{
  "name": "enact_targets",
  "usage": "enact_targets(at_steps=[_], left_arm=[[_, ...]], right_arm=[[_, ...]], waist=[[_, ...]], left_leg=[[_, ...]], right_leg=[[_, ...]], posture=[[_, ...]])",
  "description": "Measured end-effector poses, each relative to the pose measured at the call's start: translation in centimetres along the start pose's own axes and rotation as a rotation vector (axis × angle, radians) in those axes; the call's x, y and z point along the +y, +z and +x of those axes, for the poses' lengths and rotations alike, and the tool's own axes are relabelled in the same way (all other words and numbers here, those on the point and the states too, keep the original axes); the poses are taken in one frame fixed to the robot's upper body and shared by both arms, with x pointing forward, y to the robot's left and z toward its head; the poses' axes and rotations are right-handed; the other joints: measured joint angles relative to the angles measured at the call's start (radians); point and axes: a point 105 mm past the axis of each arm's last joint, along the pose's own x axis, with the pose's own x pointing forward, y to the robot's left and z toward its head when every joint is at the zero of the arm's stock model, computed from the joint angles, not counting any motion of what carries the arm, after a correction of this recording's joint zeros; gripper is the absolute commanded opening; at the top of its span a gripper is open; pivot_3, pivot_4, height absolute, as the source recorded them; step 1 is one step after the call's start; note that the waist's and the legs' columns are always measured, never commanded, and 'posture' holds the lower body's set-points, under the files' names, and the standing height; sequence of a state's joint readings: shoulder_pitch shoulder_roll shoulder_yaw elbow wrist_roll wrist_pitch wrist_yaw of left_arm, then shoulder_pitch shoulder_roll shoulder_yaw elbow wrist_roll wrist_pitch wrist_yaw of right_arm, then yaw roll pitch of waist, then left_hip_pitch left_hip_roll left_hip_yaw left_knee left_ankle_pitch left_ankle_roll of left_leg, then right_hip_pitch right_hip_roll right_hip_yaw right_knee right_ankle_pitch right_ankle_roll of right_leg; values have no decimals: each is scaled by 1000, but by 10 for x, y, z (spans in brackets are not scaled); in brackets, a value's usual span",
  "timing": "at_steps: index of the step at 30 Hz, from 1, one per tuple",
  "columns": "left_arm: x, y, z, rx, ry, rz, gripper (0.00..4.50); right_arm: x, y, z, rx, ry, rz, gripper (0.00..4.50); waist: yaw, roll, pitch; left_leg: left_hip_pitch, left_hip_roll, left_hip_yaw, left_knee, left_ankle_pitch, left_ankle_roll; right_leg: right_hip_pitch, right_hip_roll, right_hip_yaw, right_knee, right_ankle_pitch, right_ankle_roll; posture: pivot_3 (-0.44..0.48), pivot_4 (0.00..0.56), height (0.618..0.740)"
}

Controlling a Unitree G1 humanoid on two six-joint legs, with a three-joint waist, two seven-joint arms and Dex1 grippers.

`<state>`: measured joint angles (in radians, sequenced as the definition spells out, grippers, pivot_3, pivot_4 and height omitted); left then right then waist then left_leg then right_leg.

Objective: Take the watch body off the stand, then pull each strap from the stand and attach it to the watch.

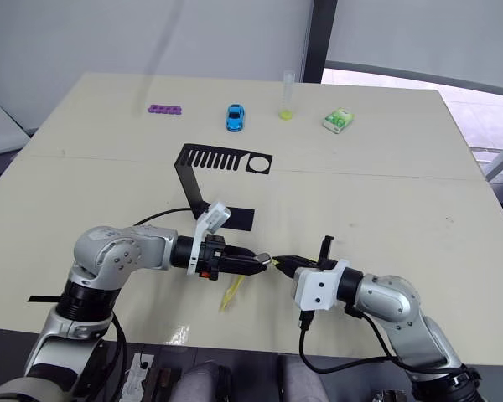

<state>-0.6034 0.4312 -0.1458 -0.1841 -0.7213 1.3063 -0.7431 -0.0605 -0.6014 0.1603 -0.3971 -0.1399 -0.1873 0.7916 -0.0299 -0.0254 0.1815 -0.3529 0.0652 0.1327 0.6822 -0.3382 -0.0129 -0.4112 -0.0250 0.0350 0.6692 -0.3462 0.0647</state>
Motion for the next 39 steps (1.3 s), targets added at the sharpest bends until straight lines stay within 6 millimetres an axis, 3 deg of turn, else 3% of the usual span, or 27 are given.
enact_targets(at_steps=[39], left_arm=[[1,0,2,-1,12,0,1598]], right_arm=[[0,-4,6,35,8,14,0]], waist=[[0,0,0]], left_leg=[[0,0,0,0,0,0]], right_leg=[[0,0,0,0,0,0]], posture=[[0,150,740]])
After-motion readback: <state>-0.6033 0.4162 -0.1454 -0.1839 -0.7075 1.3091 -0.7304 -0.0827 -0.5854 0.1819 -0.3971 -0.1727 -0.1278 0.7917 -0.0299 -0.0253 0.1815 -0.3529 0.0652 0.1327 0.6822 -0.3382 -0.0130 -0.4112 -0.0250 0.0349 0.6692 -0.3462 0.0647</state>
